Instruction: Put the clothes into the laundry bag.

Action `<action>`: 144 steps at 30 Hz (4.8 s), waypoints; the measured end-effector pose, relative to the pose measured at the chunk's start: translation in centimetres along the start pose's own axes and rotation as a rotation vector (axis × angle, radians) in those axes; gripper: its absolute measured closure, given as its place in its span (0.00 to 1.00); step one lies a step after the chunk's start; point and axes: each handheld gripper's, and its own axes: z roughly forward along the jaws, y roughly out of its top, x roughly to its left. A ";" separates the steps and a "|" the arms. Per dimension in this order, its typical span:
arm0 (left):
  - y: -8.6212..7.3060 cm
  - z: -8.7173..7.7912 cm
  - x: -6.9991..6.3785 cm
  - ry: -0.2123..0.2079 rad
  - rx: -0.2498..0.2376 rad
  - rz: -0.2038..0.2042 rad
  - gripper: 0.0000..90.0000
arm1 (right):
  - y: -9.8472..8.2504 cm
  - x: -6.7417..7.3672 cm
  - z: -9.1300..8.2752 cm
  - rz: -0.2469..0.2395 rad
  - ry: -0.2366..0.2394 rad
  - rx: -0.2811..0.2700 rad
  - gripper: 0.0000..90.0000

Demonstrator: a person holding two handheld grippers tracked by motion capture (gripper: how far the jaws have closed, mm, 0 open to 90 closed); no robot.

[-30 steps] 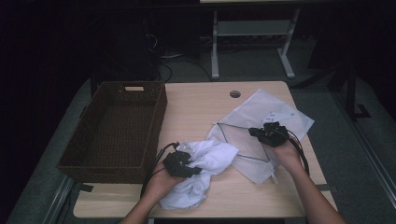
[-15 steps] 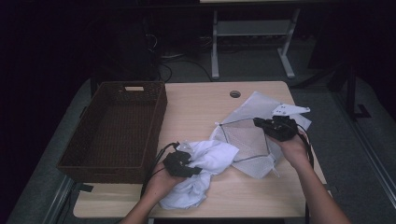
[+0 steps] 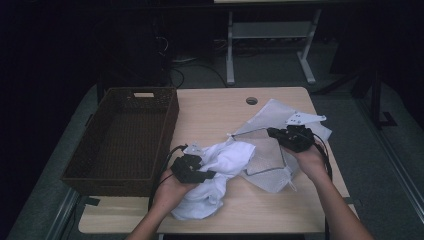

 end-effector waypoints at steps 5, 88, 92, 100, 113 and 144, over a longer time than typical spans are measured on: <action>2.1 0.5 -1.8 -0.011 0.009 0.038 0.81 | 0.4 0.4 0.0 -0.004 0.008 -0.012 0.98; 7.0 10.5 0.0 -0.076 -0.029 0.190 0.89 | 0.1 4.9 1.4 -0.090 0.130 0.038 0.98; 7.2 10.8 0.8 -0.026 -0.045 0.171 0.89 | 0.1 4.7 0.8 -0.087 0.127 0.032 0.98; 6.7 10.2 3.4 0.046 -0.059 0.089 0.85 | -0.6 4.7 0.6 -0.099 0.103 0.065 0.98; 4.7 5.2 -0.4 -0.084 -0.050 0.109 0.42 | -1.5 2.6 0.3 -0.037 0.067 0.072 0.77; 2.7 9.2 -1.6 -0.007 0.107 0.172 0.89 | -10.2 0.6 -5.2 0.086 0.003 0.264 0.78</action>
